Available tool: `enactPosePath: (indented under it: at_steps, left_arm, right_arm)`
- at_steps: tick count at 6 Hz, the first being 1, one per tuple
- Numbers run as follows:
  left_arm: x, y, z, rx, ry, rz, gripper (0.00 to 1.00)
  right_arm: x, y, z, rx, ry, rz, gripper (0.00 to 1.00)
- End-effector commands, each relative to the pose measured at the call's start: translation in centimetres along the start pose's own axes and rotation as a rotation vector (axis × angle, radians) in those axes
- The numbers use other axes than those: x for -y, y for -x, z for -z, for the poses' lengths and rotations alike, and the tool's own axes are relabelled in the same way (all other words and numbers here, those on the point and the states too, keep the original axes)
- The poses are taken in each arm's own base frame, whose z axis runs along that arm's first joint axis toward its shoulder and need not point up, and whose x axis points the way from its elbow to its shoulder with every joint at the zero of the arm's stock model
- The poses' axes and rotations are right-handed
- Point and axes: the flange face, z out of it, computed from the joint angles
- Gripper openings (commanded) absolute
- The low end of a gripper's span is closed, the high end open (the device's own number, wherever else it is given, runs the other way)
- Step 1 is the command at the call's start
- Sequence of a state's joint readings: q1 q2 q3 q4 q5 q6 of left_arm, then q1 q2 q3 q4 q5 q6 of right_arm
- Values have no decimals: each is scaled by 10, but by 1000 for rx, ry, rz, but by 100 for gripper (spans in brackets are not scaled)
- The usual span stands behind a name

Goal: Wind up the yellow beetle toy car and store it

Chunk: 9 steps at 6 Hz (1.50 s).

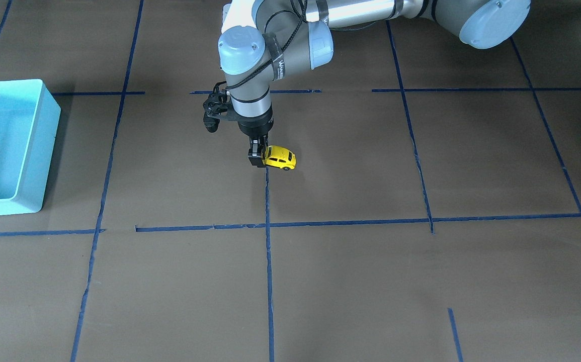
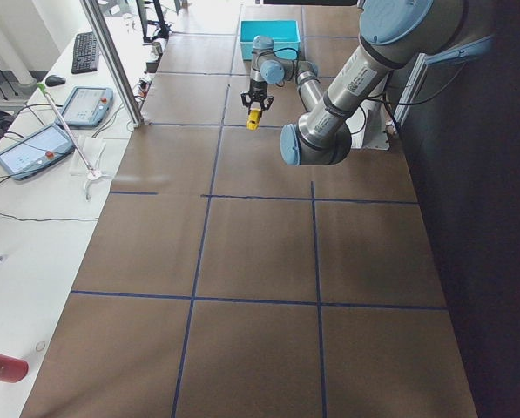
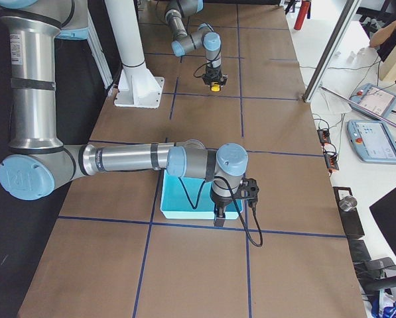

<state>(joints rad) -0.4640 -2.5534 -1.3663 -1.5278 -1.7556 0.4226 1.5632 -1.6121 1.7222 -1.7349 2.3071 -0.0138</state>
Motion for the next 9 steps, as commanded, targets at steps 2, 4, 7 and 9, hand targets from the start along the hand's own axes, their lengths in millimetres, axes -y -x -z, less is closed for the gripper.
enactPosePath:
  at_steps: [2, 4, 7, 9]
  left_arm:
    - [7, 2, -3, -24, -79, 83, 0]
    - [11, -6, -15, -54, -96, 72, 0]
    - [11, -10, -19, -87, -123, 61, 0]
    - [10, -10, -23, -89, -124, 58, 0]
  right_arm:
    - [0, 0, 0, 0, 0, 0, 100]
    - [0, 0, 0, 2, 0, 0, 100]
    - [0, 1, 1, 3, -1, 1, 100]
    - [0, 1, 1, 3, -3, 2, 100]
